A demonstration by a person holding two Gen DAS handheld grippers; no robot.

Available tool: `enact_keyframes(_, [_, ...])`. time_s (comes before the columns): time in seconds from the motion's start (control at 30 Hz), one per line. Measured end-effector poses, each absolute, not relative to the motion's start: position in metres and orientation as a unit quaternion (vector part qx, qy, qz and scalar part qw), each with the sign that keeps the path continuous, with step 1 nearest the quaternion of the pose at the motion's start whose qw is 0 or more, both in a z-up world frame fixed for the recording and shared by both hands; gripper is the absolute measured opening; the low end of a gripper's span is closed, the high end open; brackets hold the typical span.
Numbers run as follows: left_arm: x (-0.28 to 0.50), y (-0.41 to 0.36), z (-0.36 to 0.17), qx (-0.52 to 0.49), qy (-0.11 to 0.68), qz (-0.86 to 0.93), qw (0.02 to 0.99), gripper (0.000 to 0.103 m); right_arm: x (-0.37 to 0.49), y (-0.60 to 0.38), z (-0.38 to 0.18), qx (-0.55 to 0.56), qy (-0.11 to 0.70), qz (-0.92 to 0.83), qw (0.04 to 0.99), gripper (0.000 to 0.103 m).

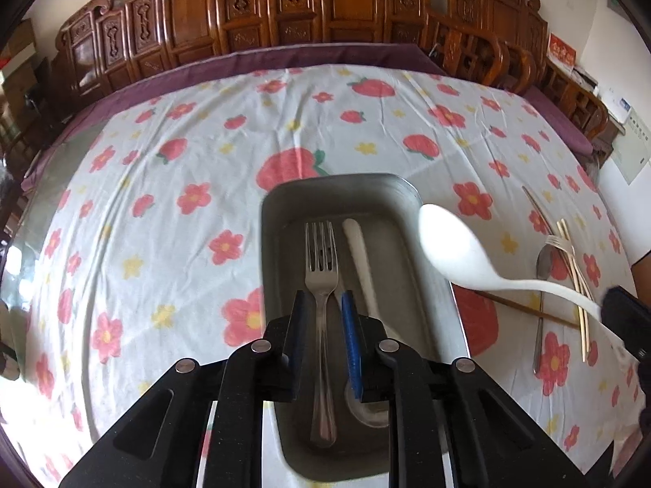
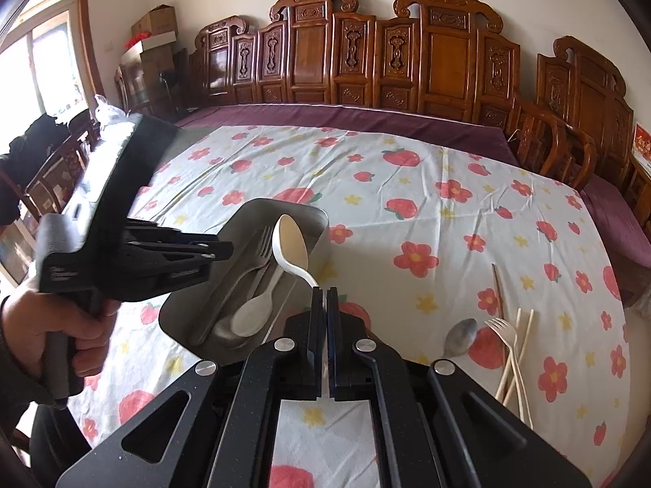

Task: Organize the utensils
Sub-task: 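Drop the silver fork into the tray with the left gripper while the right carries the spoon over, then lower the white spoon into the metal tray and open the right gripper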

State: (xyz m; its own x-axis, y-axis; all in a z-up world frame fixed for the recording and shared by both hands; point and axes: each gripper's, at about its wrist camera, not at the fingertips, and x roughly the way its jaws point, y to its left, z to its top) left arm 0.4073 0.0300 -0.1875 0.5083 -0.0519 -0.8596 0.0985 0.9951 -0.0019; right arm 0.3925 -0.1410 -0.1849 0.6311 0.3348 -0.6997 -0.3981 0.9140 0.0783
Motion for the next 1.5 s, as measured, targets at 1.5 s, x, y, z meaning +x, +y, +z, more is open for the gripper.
enact_keyframes(1.5, [0.329,0.088,-0.141,0.024,0.444,-0.041,0.895,0.018,0.386,-0.088,-0.196,-0.011,0.387,0.22,0.895,0.004])
